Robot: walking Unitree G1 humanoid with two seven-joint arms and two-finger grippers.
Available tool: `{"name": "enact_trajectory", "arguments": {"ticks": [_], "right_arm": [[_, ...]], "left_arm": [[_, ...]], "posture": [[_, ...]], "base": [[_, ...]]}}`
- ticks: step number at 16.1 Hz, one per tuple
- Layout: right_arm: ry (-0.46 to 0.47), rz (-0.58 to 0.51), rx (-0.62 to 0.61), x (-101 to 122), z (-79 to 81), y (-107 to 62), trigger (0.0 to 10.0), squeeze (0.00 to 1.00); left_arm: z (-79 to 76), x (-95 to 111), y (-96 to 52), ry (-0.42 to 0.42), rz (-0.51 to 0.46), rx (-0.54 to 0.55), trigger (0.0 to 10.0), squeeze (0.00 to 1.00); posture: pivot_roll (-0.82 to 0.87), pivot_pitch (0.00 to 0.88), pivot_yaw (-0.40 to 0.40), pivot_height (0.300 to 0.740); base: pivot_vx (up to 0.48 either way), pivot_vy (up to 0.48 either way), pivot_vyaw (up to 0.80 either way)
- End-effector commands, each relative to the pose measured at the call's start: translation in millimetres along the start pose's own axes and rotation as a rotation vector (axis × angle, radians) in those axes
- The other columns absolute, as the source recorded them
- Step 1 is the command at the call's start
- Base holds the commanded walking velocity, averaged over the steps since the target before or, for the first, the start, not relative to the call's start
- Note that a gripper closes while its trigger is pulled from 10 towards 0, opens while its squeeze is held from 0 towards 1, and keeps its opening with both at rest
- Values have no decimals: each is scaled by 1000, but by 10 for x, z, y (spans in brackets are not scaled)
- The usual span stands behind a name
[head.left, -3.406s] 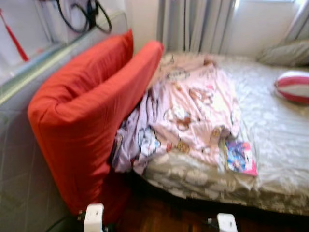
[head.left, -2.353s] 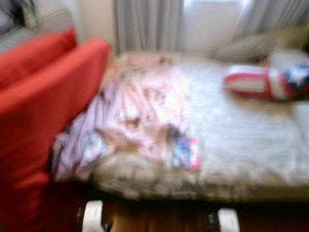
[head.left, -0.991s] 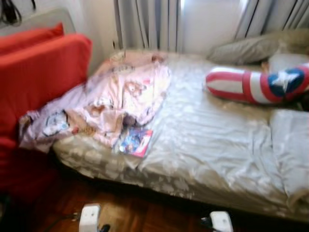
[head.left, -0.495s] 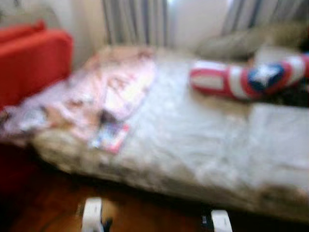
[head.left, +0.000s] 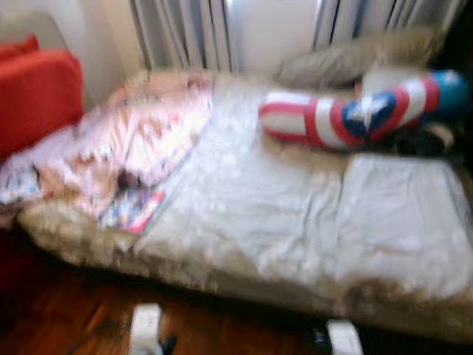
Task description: Clean up the room
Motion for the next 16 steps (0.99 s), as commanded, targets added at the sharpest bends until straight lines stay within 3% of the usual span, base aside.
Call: {"name": "enact_trajectory", "arguments": {"ticks": [1,3,11,16], "right_arm": [[20,-1,9,12,50,6,10000,0],[28,-1,9,13,50,6,10000,0],[32,-5,14,17,60,6,10000,0],[24,-18,21,35,72,5,10000,0]], "left_arm": [[95,-31,-17,0,15,23,10000,0],[104,-37,-20,1,16,25,10000,0],[116,-92,-35,8,27,24,10000,0],[125,-111,-42,-1,29,26,10000,0]], "posture": [[6,44,9,738],[8,41,9,738],[5,19,7,738],[4,0,5,738]], "base": [[0,-371,0],[0,-369,-250],[0,-365,-746],[0,0,0]]}}
Point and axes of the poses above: a point about 5 cm out from each wrist's last joint towards the gripper, its own y axis pointing out of the wrist towards the gripper, its own x axis along the axis of the wrist's last joint, z = x × y, the point moved 5 cm from there along y, pointing out of the wrist towards the gripper, and after that the axes turned 2 degrees about -y, right-handed, at the moved point
